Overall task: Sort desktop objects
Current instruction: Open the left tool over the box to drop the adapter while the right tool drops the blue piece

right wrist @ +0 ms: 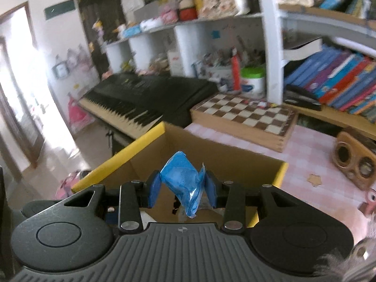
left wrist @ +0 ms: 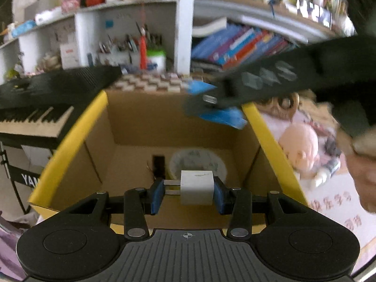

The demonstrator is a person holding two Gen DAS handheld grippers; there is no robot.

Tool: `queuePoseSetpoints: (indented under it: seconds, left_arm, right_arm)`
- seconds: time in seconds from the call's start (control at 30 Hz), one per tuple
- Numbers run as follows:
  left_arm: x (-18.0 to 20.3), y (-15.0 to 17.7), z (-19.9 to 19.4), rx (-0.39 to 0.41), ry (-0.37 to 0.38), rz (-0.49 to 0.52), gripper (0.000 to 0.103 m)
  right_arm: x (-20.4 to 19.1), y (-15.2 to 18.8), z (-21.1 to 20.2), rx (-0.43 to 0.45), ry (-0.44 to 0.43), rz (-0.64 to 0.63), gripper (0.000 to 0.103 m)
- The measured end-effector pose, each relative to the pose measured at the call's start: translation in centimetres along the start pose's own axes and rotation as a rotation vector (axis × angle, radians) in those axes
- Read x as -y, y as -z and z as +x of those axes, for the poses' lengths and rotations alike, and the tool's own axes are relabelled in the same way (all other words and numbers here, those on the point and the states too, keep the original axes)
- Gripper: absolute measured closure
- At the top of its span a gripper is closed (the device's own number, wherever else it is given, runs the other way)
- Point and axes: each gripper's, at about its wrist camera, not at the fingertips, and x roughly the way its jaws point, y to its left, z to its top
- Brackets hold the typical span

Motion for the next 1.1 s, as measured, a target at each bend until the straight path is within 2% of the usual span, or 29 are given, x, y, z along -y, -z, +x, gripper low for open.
queuePoseSetpoints:
  seconds: [0.1,0.23,0.43,0.5,0.6,0.63,0.8,0.97,1.03,1.1]
  left_arm:
    - [0.2,-0.4,0.9,-0.058,-0.006,0.013,0.06]
    - [-0.1,-0.8,2.3,-0.136,0.026,0.003,0.06]
    - [0.0,-0.8,4.0,-0.202,0.034,-0.003,0.059]
    - [0.0,-0.8,4.0,-0.196,0.032,-0.005,0.058]
    - [-0.1,-0.4,3.4,-0.175,0.043,-0.01,0.038]
    - [-0.1,-0.3,3.1,-0.161,0.041,-0.007,0.036]
    - [-0.2,0.3,0.8,-0.092,0.01,-0.014,0.036]
    - [0.0,0.2,-0.2,-0.071,-0.004,-0.019,0.035]
    - [0.0,0.0,-0.3,-0.067,-0.004,-0.016,0.035]
    - [0.0,0.0,-0.4,-0.061,-0.002,-0.016,0.035]
  right_arm:
    - [-0.1,-0.4,2.3,-0.062,-0.05,-0.028,0.066]
    - [-0.7,-0.8,5.4,-0.155,-0.1,-0.09,0.066]
    - [-2.3,-1.3,9.9,-0.308,-0.156,-0.218,0.066]
    - [-2.7,-1.4,11.2,-0.355,-0.176,-0.255,0.066]
    - [-2.7,-1.3,12.3,-0.396,-0.179,-0.275,0.066]
    - [-2.8,-1.3,12.7,-0.407,-0.18,-0.285,0.066]
    - [-2.7,-1.5,13.8,-0.44,-0.203,-0.276,0.066]
    - [-2.9,-1.6,14.4,-0.474,-0.243,-0.265,0.065]
    - [-3.3,-1.5,14.3,-0.475,-0.262,-0.262,0.063]
    - [-3.6,-1.6,13.9,-0.46,-0.275,-0.259,0.049]
